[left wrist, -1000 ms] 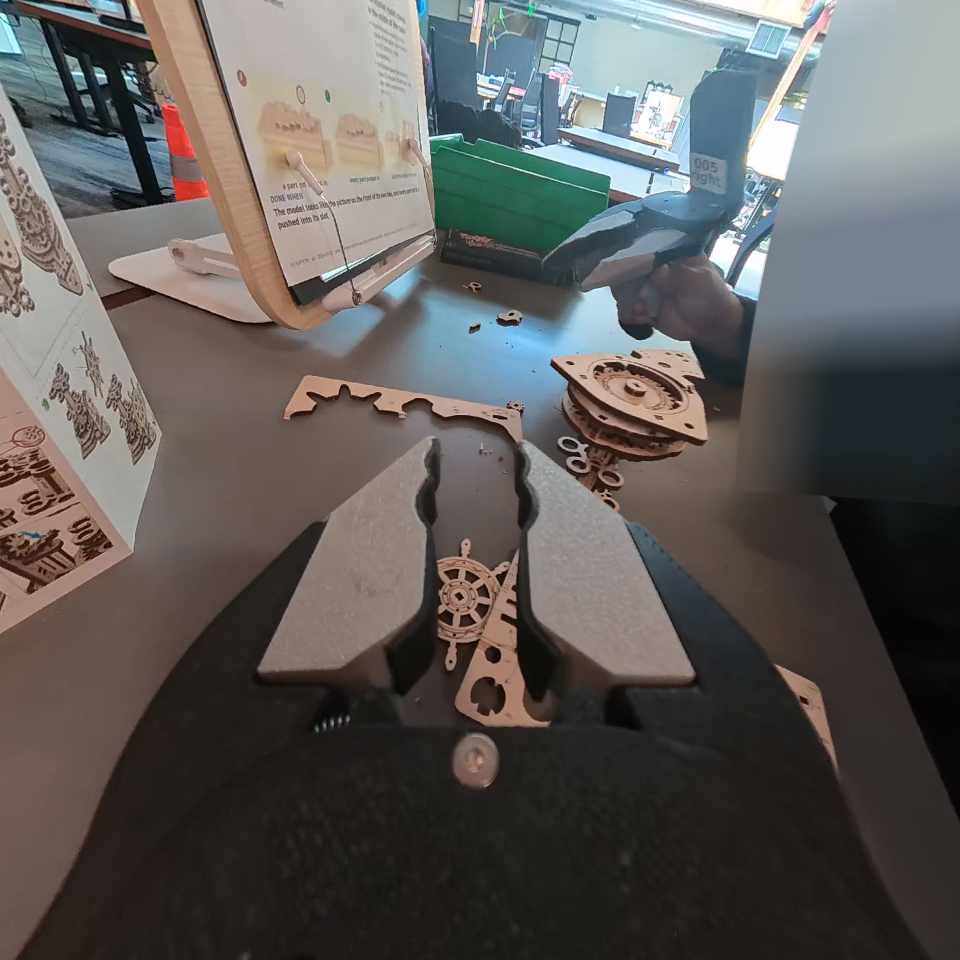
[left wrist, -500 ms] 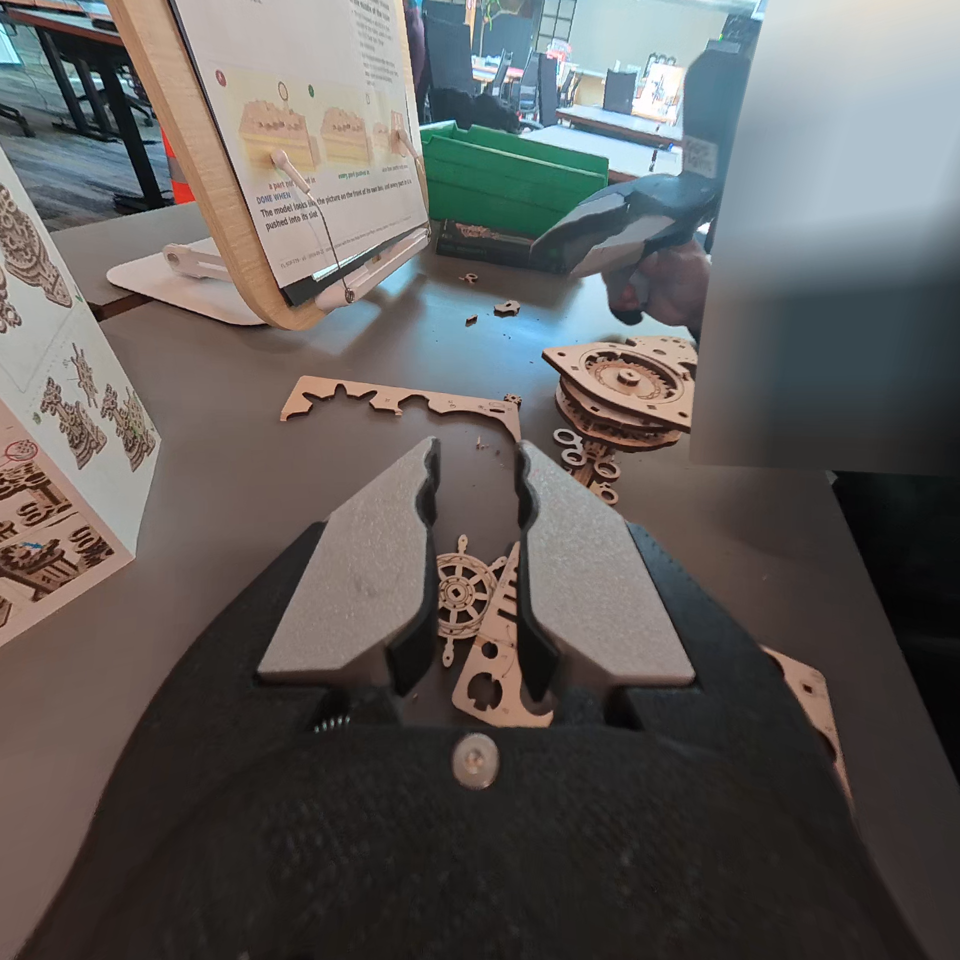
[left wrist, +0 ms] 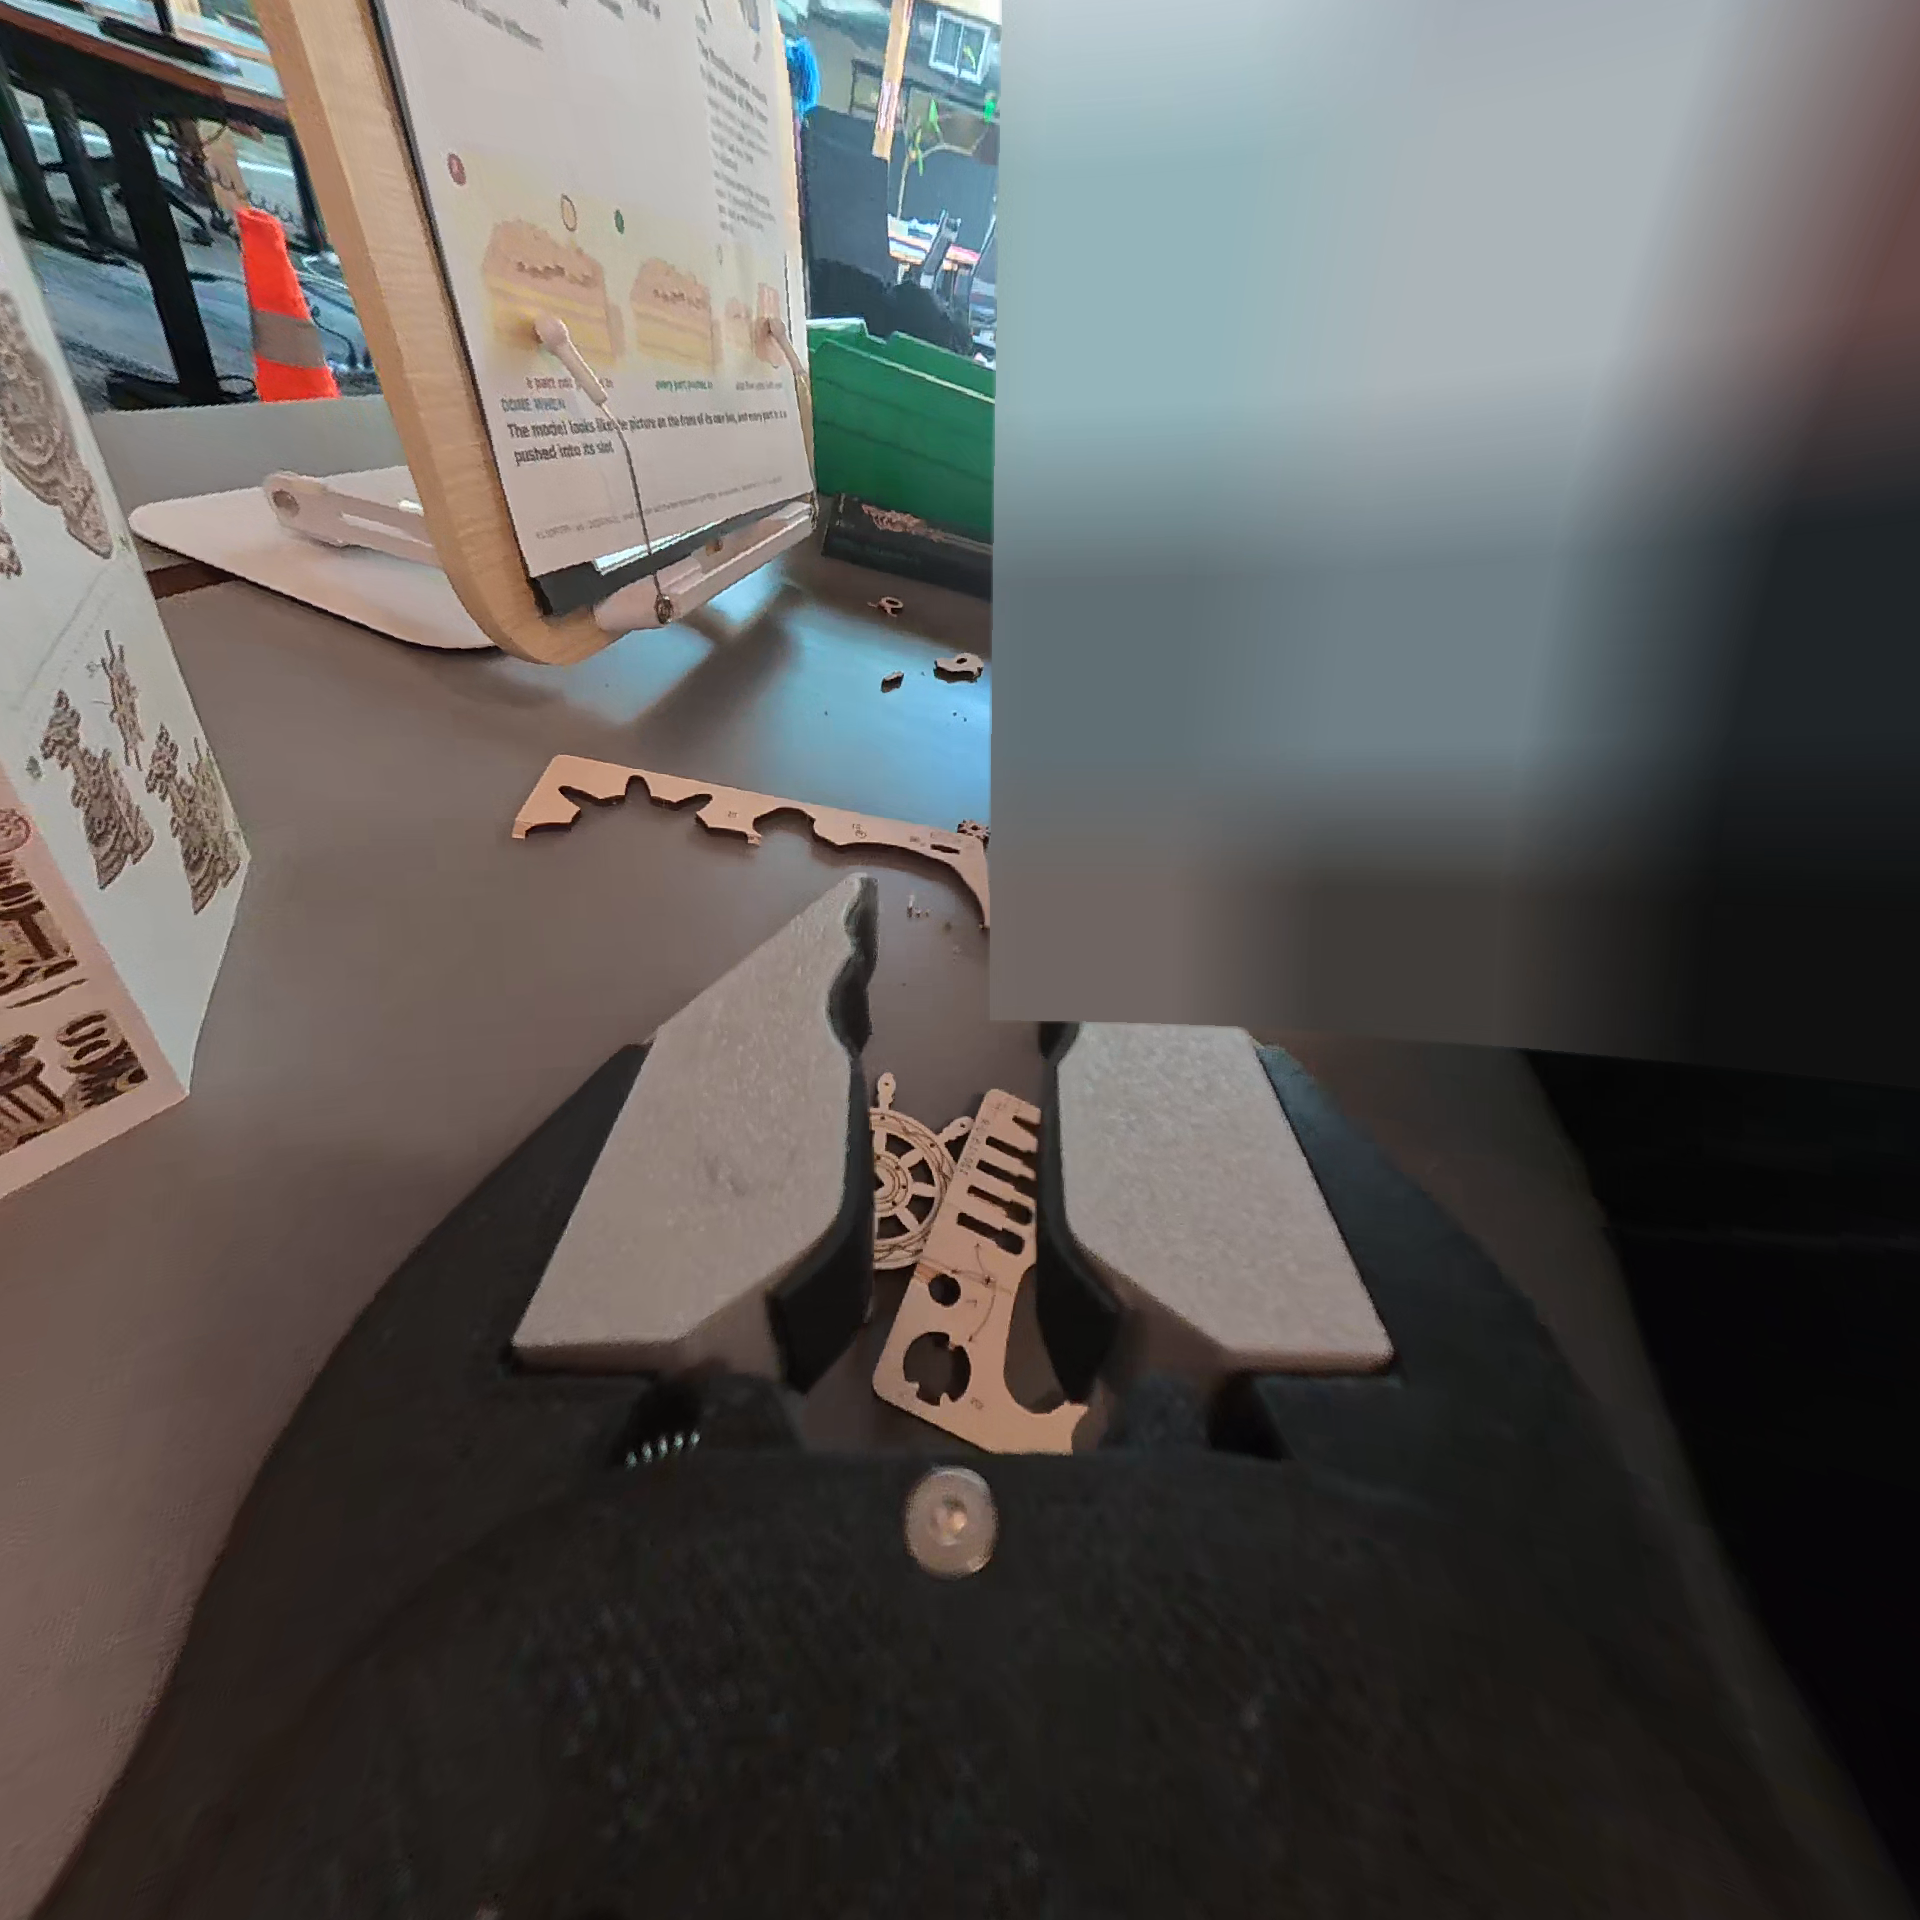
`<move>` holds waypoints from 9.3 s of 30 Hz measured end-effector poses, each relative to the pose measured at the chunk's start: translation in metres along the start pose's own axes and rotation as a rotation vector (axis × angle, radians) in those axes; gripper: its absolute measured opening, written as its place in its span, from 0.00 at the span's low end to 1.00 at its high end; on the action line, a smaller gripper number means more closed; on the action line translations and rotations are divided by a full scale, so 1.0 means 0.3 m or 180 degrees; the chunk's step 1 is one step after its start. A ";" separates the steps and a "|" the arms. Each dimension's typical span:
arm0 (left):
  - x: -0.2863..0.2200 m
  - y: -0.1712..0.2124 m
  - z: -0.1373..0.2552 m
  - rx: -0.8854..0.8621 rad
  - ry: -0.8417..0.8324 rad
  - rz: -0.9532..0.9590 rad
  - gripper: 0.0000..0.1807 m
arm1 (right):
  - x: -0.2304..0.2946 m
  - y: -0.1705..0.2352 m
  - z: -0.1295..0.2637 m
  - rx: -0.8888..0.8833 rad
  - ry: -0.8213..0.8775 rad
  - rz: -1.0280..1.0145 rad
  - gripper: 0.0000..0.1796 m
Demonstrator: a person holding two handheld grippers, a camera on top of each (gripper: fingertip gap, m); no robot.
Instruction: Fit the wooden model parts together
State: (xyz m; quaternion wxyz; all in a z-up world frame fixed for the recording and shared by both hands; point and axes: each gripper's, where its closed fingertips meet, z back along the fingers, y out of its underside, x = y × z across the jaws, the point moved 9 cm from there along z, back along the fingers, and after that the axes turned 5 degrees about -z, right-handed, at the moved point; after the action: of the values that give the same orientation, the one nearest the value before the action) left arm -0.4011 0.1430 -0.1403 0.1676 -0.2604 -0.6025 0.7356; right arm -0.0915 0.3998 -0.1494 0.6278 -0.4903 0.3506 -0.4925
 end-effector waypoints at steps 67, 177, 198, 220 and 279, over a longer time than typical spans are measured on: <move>-0.008 -0.036 0.027 -0.0275 -0.0560 -0.0663 0.16 | -0.016 0.013 0.064 -0.0148 0.0195 -0.0196 0.38; -0.017 0.031 0.132 0.0539 -0.0826 -0.0876 0.15 | 0.025 -0.028 -0.111 -0.0033 -0.0161 0.0035 0.35; -0.008 0.040 0.133 0.0583 -0.0864 -0.0877 0.14 | 0.027 -0.027 -0.111 -0.0019 -0.0129 0.0060 0.34; -0.006 0.045 0.131 0.0617 -0.0848 -0.0870 0.13 | 0.032 -0.026 -0.112 -0.0009 -0.0167 0.0075 0.34; -0.224 0.034 -0.284 0.0404 0.0094 -0.1242 0.37 | 0.318 -0.165 -0.365 -0.0060 -0.0941 -0.0478 0.41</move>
State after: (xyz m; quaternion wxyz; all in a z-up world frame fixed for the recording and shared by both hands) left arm -0.2963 0.1710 -0.1497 0.3317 -0.1385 -0.5914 0.7218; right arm -0.1806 0.2768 -0.1276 0.6293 -0.5881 0.2215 -0.4572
